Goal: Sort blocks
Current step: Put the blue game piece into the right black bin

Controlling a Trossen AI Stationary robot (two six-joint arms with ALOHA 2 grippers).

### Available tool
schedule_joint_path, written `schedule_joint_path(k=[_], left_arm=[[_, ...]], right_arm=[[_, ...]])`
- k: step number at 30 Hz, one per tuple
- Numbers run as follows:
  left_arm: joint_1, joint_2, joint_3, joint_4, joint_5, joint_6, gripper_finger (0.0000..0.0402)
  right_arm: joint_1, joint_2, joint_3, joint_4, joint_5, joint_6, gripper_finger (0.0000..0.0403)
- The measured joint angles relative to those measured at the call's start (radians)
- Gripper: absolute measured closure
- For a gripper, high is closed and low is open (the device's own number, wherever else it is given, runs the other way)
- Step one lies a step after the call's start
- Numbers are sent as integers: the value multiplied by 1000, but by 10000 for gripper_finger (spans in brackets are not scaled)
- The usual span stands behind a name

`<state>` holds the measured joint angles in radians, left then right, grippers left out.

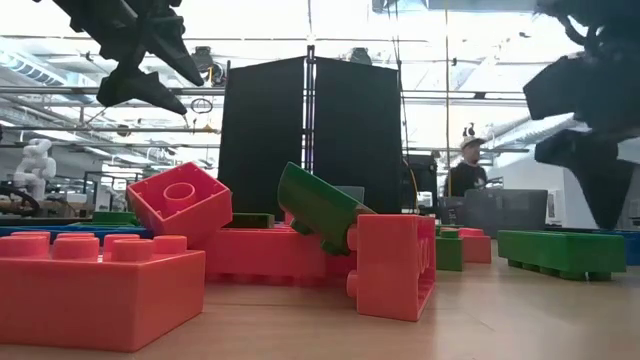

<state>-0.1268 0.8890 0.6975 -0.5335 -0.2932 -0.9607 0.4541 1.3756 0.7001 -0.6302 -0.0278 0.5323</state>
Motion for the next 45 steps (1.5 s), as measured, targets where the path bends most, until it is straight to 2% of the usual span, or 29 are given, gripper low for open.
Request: schedule_joint_path(k=[6,16,20,23,30,39,45], left_arm=[[0,0,0,0,0,-2,153],[0,1,0,0,0,-2,153],[0,1,0,1,-1,-2,153],[0,1,0,0,-13,-2,153],[0,1,0,0,-41,-2,153],[0,1,0,0,-46,-1,153],[0,1,0,-10,-46,3,153]], right_arm=[[-1,72,1,29,7,-21,82],[-18,140,4,40,56,-74,94],[-41,141,3,46,56,-78,117],[-50,141,3,48,62,-80,149],[-53,141,3,57,80,-97,280],[-75,136,15,53,86,-20,282],[-175,75,70,1,163,10,282]])
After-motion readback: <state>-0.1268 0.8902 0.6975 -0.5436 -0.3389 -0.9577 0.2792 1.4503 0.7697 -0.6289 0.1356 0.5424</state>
